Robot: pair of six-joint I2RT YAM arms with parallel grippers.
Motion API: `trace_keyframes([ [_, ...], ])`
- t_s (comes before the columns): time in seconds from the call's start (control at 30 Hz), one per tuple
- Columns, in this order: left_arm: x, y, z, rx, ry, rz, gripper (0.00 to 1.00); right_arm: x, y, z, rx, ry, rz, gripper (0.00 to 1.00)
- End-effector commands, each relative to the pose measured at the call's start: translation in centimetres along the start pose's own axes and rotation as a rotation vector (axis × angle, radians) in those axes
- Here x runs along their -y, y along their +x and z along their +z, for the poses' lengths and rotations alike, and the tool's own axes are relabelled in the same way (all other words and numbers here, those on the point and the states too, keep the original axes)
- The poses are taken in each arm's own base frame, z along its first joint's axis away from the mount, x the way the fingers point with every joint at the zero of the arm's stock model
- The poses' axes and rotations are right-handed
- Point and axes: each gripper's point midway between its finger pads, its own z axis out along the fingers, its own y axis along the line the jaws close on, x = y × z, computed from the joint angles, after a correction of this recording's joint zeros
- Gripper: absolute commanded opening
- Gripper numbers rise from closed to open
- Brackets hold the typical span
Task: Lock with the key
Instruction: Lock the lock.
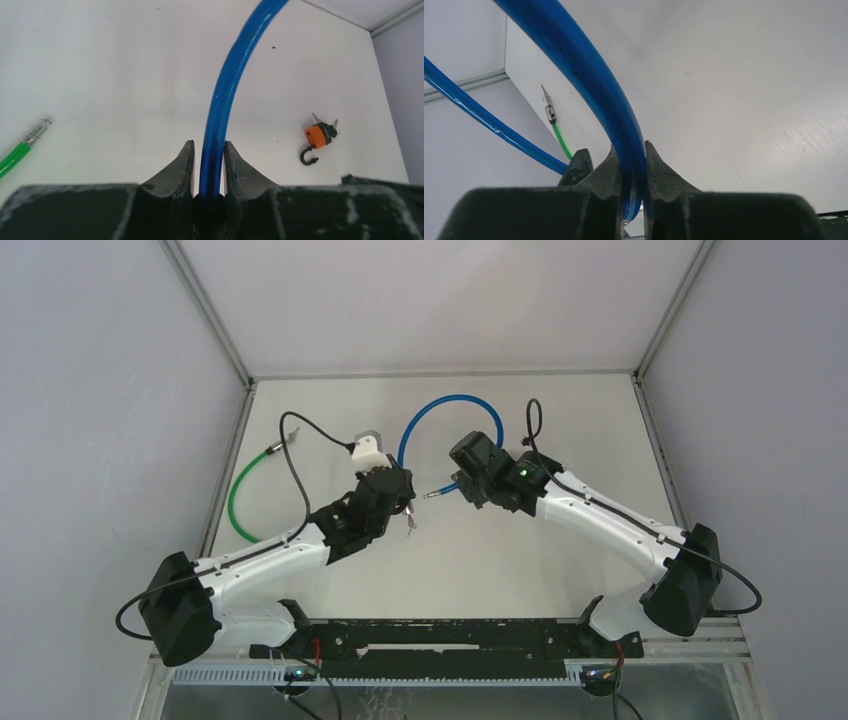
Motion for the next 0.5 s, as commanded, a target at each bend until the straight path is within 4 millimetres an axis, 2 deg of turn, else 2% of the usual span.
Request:
trace_keyframes([
  [0.0, 3.7, -2.8, -0.8, 0.091, 0.080, -0.046, 0.00, -2.1, 0.0, -0.5, -0.026, -0.010, 0.081, 0.00],
  [0.17, 4.6, -3.3, -1.4, 0.114, 0.121, -0.041, 0.00, -0.9, 0.6, 0.6, -0.045, 0.058, 0.086, 0.00],
  [0.47, 5.2, -3.8, -1.7, 0.127, 0.149, -0.028, 0.00, -1.2, 1.3, 0.9, -0.069, 0.064, 0.088, 0.00],
])
